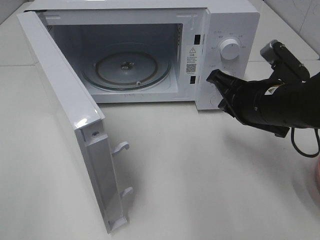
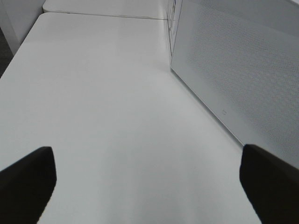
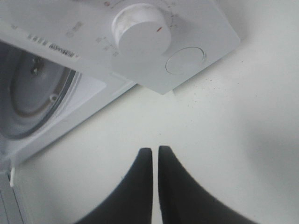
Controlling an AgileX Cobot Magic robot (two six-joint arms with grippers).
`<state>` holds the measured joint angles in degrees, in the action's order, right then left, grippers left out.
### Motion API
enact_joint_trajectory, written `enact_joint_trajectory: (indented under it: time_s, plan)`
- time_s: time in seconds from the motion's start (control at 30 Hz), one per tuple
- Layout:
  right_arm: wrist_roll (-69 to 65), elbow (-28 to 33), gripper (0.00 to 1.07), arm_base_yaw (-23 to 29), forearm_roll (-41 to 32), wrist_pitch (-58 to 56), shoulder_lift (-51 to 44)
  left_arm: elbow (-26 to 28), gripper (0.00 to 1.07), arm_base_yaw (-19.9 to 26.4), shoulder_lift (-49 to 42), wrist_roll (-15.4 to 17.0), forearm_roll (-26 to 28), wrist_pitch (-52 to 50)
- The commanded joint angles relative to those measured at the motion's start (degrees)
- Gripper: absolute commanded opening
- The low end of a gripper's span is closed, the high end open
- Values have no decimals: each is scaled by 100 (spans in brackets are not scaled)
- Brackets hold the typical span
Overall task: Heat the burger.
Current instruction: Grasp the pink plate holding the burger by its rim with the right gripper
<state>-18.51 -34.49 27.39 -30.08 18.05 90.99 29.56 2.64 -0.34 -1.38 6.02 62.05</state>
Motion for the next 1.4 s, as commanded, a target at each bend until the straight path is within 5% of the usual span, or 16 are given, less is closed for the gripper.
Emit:
enact_joint_trajectory:
  time_s: [0.03, 0.37, 0.43, 0.73, 0.8, 0.87, 0.9, 0.93, 0.97, 1.0, 1.03, 1.4]
  plan:
    - [871, 0, 1, -23, 80, -447, -275, -11, 100, 17, -57, 0, 6, -92]
    - [2435, -183, 2, -155, 321, -1891, -665, -11, 100, 17, -57, 0, 6, -92]
    - [2550, -441, 4, -413, 722, -2871, -682, -11, 100, 17, -57, 0, 6, -92]
    - [2108, -871, 13, -625, 1862, -4108, -682, -11, 100, 17, -57, 0, 6, -92]
    - [1982, -894, 23, -625, 2023, -4142, -682, -11, 100, 17, -57, 0, 6, -92]
    - [1851, -911, 49, -625, 2366, -4223, -682, -11, 100, 17, -57, 0, 6, -92]
    - [1851, -911, 49, -625, 2366, -4223, -682, -11, 100, 17, -57, 0, 6, -92]
    - [1891, -945, 69, -625, 2601, -4360, -682, -11, 100, 17, -57, 0, 6, -92]
    - [1891, -945, 69, -625, 2601, -4360, -682, -11, 100, 17, -57, 0, 6, -92]
    - [1891, -957, 90, -625, 2762, -4532, -682, -11, 100, 17, -57, 0, 6, -92]
    - [1891, -957, 99, -625, 2819, -4635, -682, -11, 100, 17, -57, 0, 6, -92]
    - [1891, -957, 100, -980, 3203, -6222, -682, -11, 100, 17, -57, 0, 6, -92]
